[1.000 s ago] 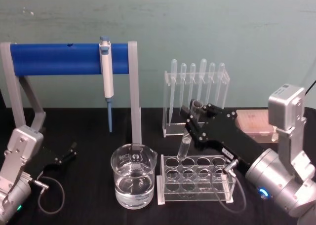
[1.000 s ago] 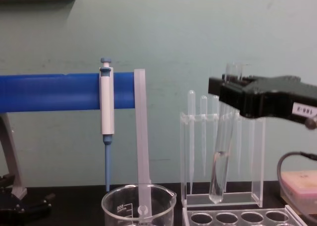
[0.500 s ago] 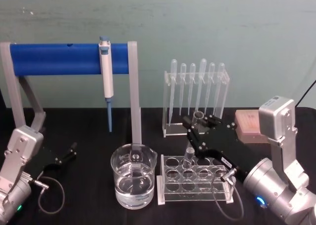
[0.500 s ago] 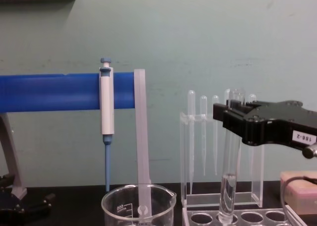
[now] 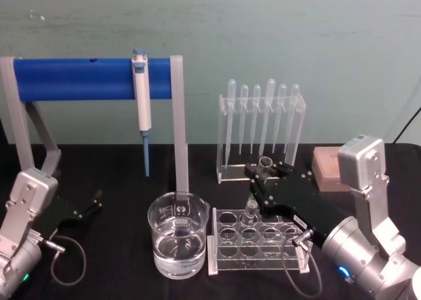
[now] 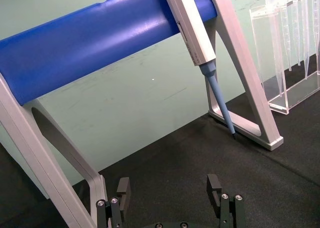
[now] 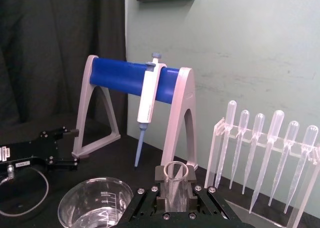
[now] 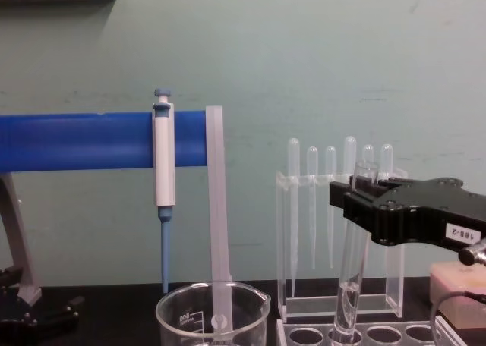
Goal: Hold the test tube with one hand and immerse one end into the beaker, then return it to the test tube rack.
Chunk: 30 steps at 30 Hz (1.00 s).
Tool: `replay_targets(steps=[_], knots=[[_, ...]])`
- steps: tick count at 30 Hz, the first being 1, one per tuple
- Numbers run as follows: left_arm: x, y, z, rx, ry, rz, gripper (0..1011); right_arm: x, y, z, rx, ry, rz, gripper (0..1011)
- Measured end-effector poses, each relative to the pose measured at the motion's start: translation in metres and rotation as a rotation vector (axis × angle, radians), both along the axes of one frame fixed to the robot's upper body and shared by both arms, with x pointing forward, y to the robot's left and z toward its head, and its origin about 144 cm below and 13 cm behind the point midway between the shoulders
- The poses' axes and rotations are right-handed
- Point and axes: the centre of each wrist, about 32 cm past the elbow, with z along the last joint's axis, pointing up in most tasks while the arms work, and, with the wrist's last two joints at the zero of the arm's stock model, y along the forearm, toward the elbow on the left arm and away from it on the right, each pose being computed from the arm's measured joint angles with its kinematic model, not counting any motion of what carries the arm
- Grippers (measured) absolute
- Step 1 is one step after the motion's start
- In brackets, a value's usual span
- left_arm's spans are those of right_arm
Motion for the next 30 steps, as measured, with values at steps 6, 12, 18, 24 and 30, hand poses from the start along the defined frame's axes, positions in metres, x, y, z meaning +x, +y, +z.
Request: replay_targets(steps=[6, 12, 18, 24, 30], knots=[[0.000, 0.000, 0.000, 0.000, 0.000, 0.000, 1000, 0.000, -0.001, 0.009, 0.004, -0.027, -0.002, 225], [0.000, 0.000, 0.000, 0.000, 0.000, 0.000, 1000, 0.002, 0.000, 0.011, -0.002, -0.035, 0.000, 225], [0.000, 0.000, 0.000, 0.000, 0.000, 0.000, 1000, 0.007, 0.000, 0.007, -0.007, -0.022, 0.000, 225], [0.000, 0.000, 0.000, 0.000, 0.000, 0.000, 1000, 0.014, 0.001, 0.004, -0.008, -0.010, -0.004, 225], [0.000, 0.000, 0.000, 0.000, 0.000, 0.000, 1000, 0.022, 0.004, -0.001, -0.009, 0.018, -0.008, 225]])
